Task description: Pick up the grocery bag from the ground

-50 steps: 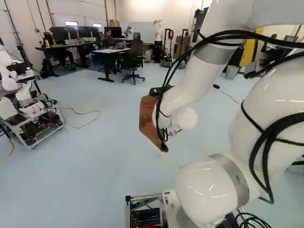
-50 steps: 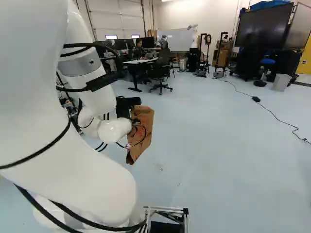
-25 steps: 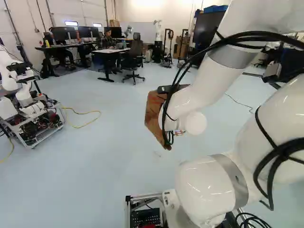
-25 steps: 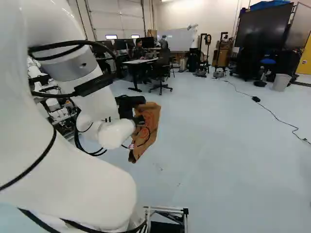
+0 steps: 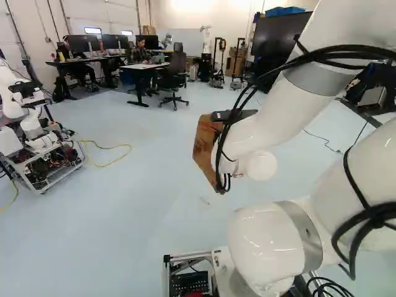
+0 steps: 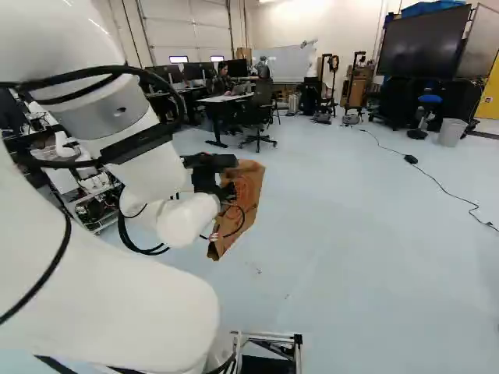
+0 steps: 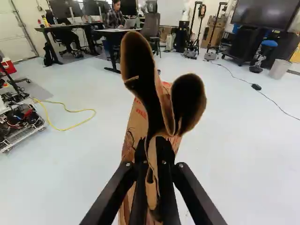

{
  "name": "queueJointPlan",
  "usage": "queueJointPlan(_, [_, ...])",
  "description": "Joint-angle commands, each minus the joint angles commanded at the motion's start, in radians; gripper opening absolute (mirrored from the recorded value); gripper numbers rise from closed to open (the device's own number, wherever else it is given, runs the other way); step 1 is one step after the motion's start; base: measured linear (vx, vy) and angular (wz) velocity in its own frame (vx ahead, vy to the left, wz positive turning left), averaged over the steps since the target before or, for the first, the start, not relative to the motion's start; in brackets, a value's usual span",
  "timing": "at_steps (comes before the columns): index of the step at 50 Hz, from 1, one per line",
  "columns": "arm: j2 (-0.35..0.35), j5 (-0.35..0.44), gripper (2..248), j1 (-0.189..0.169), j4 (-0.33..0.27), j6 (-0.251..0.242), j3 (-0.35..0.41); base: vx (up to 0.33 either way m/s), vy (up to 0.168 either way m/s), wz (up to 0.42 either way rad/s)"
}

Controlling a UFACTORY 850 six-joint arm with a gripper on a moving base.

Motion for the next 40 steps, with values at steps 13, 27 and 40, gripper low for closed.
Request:
queueJointPlan(13, [0.005, 0.002, 25, -0.003, 0.0, 0.0, 0.003, 0.0, 0.0, 0.0])
queueJointPlan(27, [0.005, 0.002, 25, -0.003, 0.0, 0.0, 0.003, 0.0, 0.0, 0.0])
queueJointPlan(40, [0.005, 0.002, 25, -0.003, 0.0, 0.0, 0.003, 0.0, 0.0, 0.0])
